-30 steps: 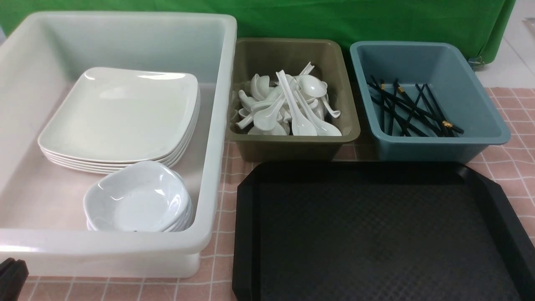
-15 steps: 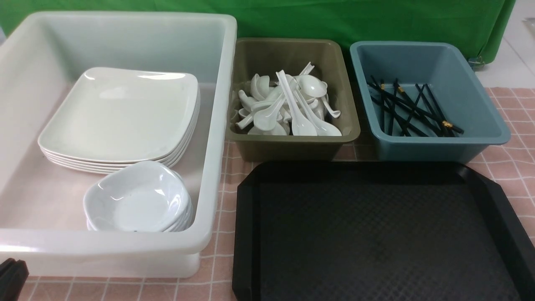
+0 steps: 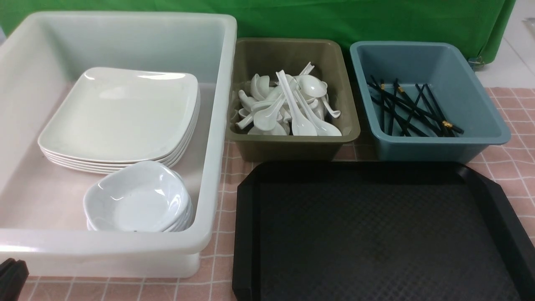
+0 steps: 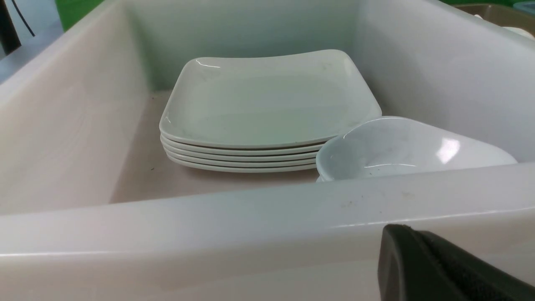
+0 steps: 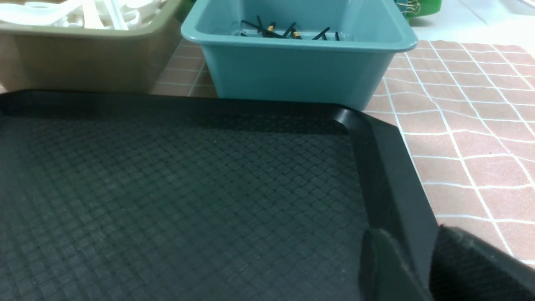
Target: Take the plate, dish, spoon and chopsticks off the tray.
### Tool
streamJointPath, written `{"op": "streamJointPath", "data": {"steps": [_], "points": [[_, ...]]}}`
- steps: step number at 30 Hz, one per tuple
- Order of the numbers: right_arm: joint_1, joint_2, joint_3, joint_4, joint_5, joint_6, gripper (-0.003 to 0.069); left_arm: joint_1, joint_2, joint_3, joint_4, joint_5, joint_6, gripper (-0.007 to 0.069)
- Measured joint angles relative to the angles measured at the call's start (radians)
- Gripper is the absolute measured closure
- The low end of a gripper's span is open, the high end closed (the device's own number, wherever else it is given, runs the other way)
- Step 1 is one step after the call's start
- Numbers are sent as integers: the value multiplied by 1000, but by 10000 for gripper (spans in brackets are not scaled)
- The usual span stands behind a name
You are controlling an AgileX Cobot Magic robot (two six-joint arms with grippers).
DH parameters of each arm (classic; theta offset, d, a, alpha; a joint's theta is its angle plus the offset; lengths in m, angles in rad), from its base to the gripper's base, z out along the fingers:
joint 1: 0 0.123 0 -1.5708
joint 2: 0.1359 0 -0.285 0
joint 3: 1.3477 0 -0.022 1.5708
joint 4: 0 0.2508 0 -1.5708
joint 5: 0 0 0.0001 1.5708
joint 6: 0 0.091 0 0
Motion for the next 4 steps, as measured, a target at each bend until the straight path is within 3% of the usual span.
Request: {"op": "streamJointPath", "data": {"steps": [4], "points": [[0,0,0,0,0,0,417,0,0,0,0,0,0,620]]}}
